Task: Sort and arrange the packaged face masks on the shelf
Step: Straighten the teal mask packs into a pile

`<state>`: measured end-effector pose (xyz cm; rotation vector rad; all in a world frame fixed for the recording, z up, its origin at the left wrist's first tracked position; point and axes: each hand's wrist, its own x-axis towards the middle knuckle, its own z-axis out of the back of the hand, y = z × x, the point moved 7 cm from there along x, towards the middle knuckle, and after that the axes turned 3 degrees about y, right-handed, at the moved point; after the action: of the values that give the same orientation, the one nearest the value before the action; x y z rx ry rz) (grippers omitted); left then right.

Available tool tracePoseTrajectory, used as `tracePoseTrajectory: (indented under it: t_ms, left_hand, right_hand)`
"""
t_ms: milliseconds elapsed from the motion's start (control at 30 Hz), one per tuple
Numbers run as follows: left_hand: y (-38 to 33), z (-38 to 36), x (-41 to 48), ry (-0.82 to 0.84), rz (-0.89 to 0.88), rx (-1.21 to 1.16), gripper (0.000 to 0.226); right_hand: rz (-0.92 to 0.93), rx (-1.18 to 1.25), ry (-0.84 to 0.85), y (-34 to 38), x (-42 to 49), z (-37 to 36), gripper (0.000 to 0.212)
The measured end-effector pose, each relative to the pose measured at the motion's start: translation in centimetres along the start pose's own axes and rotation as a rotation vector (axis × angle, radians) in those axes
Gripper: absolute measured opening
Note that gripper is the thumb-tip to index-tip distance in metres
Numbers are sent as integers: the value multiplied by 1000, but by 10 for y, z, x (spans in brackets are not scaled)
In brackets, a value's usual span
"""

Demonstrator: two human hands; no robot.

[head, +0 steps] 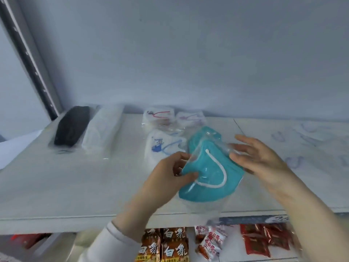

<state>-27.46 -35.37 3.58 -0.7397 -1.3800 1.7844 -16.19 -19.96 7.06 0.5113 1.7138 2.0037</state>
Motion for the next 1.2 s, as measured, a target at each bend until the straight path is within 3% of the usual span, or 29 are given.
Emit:
tracePoseTrajectory:
  t_ms: [133,233,367,467,533,600,667,733,867,1000,1200]
  left_hand:
    - [-33,-2,52,116,-59,197,32]
    - [-61,-3,85,117,-104,270,33]
    - [-88,13,113,-9,-143,273,36]
    - [-76,29,115,-98,-81,-60,65]
    - [-58,19,114,-36,16,-158,73]
    - [-44,4,116,4,66,-180,56]
    - [-38,4,124,-68,67,-195,26]
    - [-35,12,136,-107,61,-192,10]
    - [-33,20,155,17,121,-106,11]
    - [-25,23,174,59,202,191,23]
    - [-8,21,194,33,250,401,27]
  right_hand:
    - [-21,-299,157,20,37,19,52]
    - [-68,-329,248,17,53,25,38]
    - [-46,-36,101,18,76,52,45]
    - [-60,229,-20,9,90,68,66]
    - [-100,367,-86,-5,93,65,61]
    - [-143,476,-140,-21,91,51,55]
    - [-182,556,-143,-32,88,36,47]
    - [-188,565,-113,-33,83,30,37]
    - [-139,451,-280,-37,76,48,40]
    - [-171,32,-441,-53,67,47,33]
    - [-261,-264,-418,-74,79,42,27]
